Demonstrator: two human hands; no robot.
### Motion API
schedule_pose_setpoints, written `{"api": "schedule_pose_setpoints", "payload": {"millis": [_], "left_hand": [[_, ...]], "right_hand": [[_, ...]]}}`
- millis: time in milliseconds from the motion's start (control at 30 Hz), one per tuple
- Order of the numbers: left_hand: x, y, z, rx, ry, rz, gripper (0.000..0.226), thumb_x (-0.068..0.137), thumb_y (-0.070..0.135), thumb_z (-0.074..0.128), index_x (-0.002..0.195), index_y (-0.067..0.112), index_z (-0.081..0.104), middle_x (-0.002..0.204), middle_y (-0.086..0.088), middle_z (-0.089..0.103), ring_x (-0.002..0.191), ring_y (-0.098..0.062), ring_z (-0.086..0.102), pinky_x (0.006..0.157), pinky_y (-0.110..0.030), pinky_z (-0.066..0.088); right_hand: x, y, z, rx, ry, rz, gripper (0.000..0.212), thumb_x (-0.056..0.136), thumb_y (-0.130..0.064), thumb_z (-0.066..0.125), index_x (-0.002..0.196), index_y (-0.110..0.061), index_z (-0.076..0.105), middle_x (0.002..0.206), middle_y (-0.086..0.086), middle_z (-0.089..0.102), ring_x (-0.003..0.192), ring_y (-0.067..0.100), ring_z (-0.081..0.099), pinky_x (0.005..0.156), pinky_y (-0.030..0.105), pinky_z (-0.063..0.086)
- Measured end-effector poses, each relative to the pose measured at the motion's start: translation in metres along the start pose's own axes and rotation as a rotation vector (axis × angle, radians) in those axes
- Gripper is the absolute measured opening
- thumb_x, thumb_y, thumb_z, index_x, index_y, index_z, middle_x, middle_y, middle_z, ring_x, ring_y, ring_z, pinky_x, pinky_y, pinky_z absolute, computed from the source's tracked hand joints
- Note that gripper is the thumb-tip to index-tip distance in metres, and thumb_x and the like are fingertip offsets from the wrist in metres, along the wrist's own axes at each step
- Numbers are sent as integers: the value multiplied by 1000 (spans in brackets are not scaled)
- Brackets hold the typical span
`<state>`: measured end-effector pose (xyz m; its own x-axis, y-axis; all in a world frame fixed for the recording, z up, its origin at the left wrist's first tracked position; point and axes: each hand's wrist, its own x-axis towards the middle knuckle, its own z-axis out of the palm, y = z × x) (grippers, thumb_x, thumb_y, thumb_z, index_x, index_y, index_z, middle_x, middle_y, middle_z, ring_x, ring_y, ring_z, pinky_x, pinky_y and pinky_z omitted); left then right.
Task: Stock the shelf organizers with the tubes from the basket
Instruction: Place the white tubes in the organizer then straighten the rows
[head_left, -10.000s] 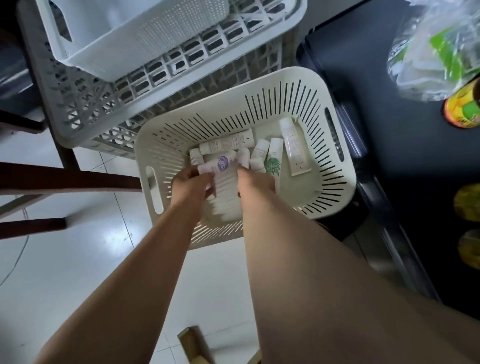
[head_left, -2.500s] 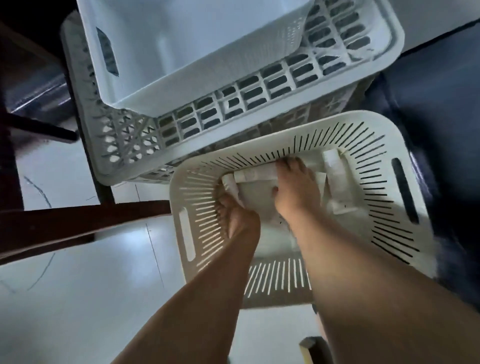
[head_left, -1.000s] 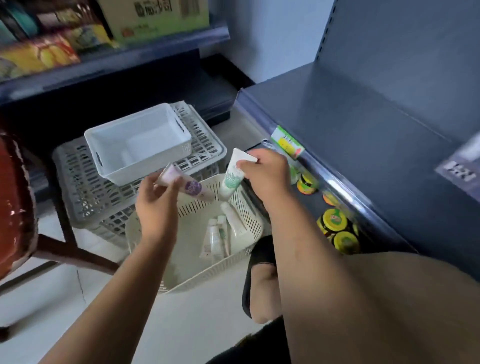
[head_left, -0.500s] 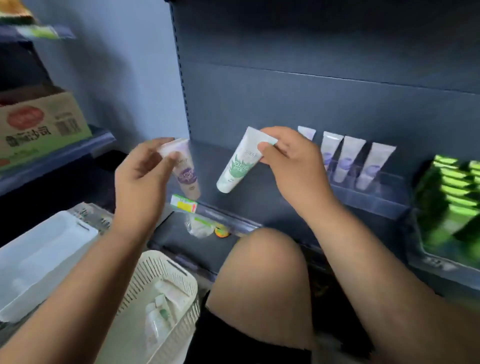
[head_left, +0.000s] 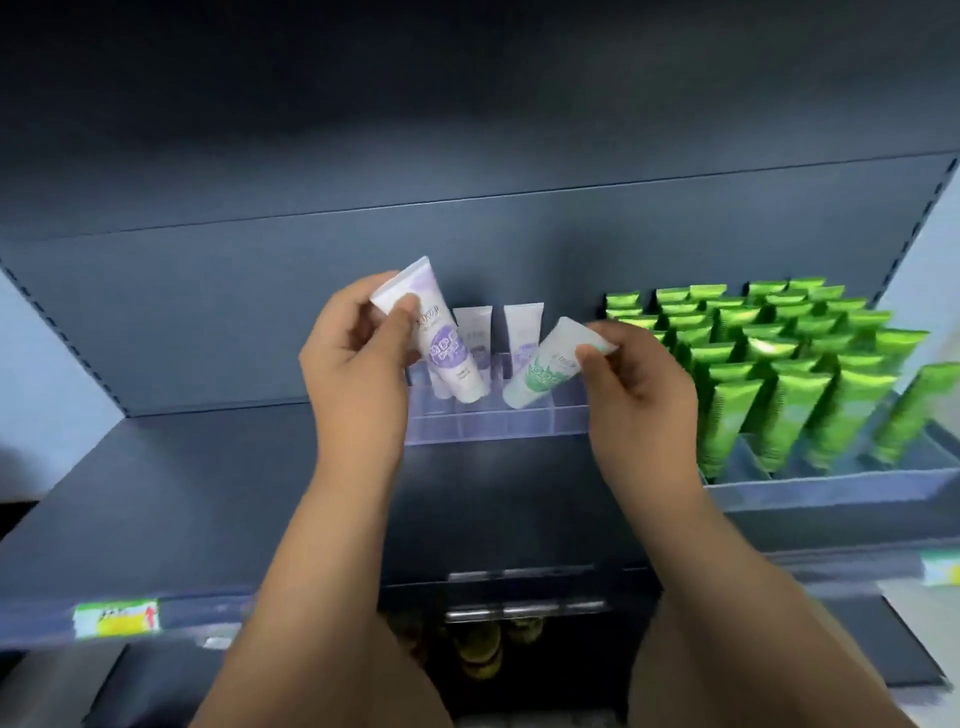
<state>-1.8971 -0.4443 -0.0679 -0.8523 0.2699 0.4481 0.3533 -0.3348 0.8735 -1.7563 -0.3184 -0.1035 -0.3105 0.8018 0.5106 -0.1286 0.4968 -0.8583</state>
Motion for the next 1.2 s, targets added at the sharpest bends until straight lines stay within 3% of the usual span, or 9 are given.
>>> {"api": "schedule_pose_setpoints", "payload": {"millis": [167, 367, 567, 733, 833, 967, 1100, 1200], "left_hand": [[43, -31, 51, 86, -183, 7, 17, 91, 6, 72, 101, 18, 77, 87, -3, 71, 78, -16, 62, 80, -49, 58], [93, -55, 99, 265, -413, 92, 18, 83, 7, 79, 91, 23, 78, 81, 14, 73, 71, 1, 65, 76, -28, 59], [109, -80, 133, 369, -530, 195, 23, 77, 9, 79, 88, 29, 80, 81, 23, 73, 77, -9, 71, 80, -32, 60], [111, -94, 151, 472, -580, 215, 19, 74, 20, 76, 89, 30, 80, 84, 19, 74, 81, -8, 70, 82, -39, 59], [112, -101, 155, 631, -608, 279, 28, 70, 37, 72, 97, 47, 72, 86, 19, 74, 91, -13, 69, 88, -43, 55], [118, -109, 154, 778, -529, 345, 18, 75, 44, 71, 93, 42, 76, 90, 20, 74, 100, -11, 65, 99, -44, 43], [119, -115, 157, 854, -467, 413, 17, 78, 45, 71, 94, 40, 76, 90, 20, 71, 110, -9, 55, 90, -36, 26], [114, -121, 160, 864, -457, 442, 17, 75, 46, 73, 91, 41, 77, 84, 19, 69, 113, -7, 48, 89, -36, 22]], "right_hand": [[9, 8, -3, -44, 28, 5, 21, 97, -9, 63, 100, -29, 69, 87, -21, 71, 80, -4, 65, 72, 9, 46], [4, 15, 11, -85, 85, 73, 18, 99, -13, 61, 101, -30, 68, 81, -18, 70, 76, -3, 64, 66, 10, 45], [-14, 33, 32, -226, 75, 89, 20, 101, -16, 57, 116, -24, 67, 94, -7, 71, 85, 8, 65, 73, 22, 47], [11, 42, 34, -271, 176, 11, 20, 99, -11, 55, 115, -18, 67, 93, -2, 70, 85, 13, 65, 73, 23, 46], [19, 50, 35, -291, 215, 25, 20, 99, -12, 54, 113, -18, 67, 92, -2, 70, 83, 16, 64, 71, 28, 47], [20, 54, 39, -290, 232, 51, 19, 99, -12, 54, 110, -22, 66, 92, -3, 70, 83, 18, 65, 72, 35, 52], [16, 52, 42, -288, 255, 49, 19, 99, -11, 53, 108, -23, 65, 92, -4, 70, 85, 16, 65, 74, 37, 53], [16, 53, 42, -298, 281, 53, 19, 99, -12, 53, 110, -22, 65, 94, -4, 70, 87, 16, 66, 76, 40, 54]]}}
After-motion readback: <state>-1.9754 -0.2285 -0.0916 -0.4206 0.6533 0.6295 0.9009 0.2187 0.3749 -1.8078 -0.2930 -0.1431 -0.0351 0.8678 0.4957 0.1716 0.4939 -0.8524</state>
